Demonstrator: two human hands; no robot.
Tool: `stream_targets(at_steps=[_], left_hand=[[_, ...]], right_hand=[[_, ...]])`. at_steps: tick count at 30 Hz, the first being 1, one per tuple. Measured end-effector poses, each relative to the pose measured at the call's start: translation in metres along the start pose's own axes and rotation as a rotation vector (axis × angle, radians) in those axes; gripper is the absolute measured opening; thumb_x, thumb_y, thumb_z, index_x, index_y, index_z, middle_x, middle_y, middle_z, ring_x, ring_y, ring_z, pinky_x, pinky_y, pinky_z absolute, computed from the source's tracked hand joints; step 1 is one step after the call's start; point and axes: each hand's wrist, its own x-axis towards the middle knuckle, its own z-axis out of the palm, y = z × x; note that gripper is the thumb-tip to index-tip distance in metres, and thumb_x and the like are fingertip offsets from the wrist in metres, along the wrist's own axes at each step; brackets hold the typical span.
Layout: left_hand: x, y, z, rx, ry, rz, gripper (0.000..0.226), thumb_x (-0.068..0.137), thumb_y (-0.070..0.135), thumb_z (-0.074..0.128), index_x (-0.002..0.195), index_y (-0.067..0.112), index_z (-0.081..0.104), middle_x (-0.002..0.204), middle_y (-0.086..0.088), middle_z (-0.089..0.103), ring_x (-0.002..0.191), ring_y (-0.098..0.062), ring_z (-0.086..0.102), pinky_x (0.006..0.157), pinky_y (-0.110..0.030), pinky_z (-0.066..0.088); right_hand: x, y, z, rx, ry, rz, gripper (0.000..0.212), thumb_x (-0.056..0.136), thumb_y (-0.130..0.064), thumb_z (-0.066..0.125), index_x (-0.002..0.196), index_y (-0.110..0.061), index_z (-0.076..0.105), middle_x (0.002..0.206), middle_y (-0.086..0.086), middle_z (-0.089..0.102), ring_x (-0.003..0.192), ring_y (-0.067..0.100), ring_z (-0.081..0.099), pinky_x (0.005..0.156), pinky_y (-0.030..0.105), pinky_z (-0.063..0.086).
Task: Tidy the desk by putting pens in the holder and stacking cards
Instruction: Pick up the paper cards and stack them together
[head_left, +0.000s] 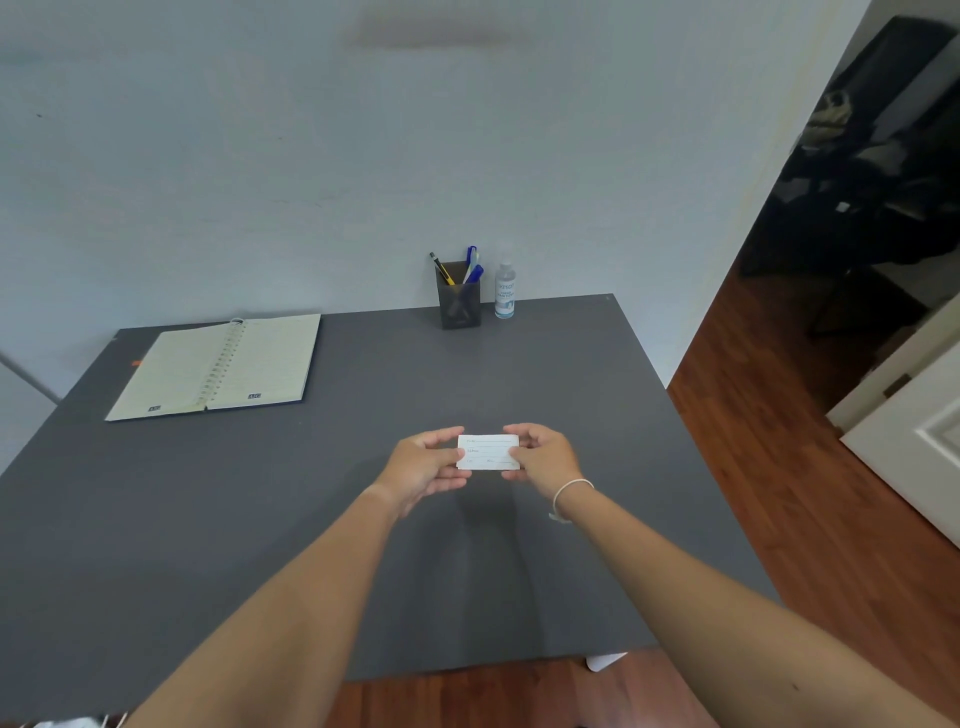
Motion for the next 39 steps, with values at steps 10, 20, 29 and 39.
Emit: stream_targets(at_steps=[10, 20, 29, 39], left_hand=[[-0.006, 0.002, 0.002, -0.014, 0.013, 0.006, 0.032, 0.088, 0.001, 0.055, 0.116, 0.016, 0.059, 0.103, -0.017, 0.067, 0.081, -0.026, 0.069, 0.067, -0.026, 0.060], [-0.003, -0.003, 0.014, -0.052, 0.025, 0.028, 0.033, 0.088, -0.002, 0.054, 0.114, 0.016, 0.060, 0.103, -0.015, 0.068, 0.086, -0.020, 0.069, 0.068, -0.021, 0.058], [0.006, -0.001, 0.047, 0.014, 0.036, 0.033, 0.030, 0.086, 0.001, 0.054, 0.109, 0.021, 0.060, 0.097, -0.010, 0.070, 0.084, -0.023, 0.070, 0.066, -0.023, 0.059], [0.020, 0.004, 0.101, 0.083, 0.042, 0.037, 0.025, 0.086, 0.002, 0.055, 0.101, 0.021, 0.061, 0.096, -0.011, 0.070, 0.079, -0.024, 0.071, 0.064, -0.022, 0.059]], right_hand=[[-0.005, -0.003, -0.002, -0.010, -0.041, 0.008, 0.042, 0.085, 0.013, 0.042, 0.117, -0.008, 0.059, 0.099, 0.011, 0.052, 0.089, 0.023, 0.058, 0.056, 0.015, 0.056], [-0.006, -0.002, -0.009, 0.004, -0.020, 0.021, 0.036, 0.085, 0.012, 0.044, 0.111, -0.007, 0.060, 0.090, 0.005, 0.054, 0.085, 0.022, 0.059, 0.056, 0.016, 0.057], [0.000, -0.002, -0.041, -0.033, -0.005, 0.001, 0.037, 0.084, 0.013, 0.039, 0.104, -0.009, 0.060, 0.084, 0.001, 0.055, 0.069, 0.011, 0.059, 0.056, 0.020, 0.057], [0.010, -0.004, -0.095, -0.030, 0.027, 0.009, 0.038, 0.083, 0.015, 0.040, 0.108, -0.005, 0.061, 0.079, 0.000, 0.052, 0.074, 0.015, 0.058, 0.055, 0.018, 0.056]])
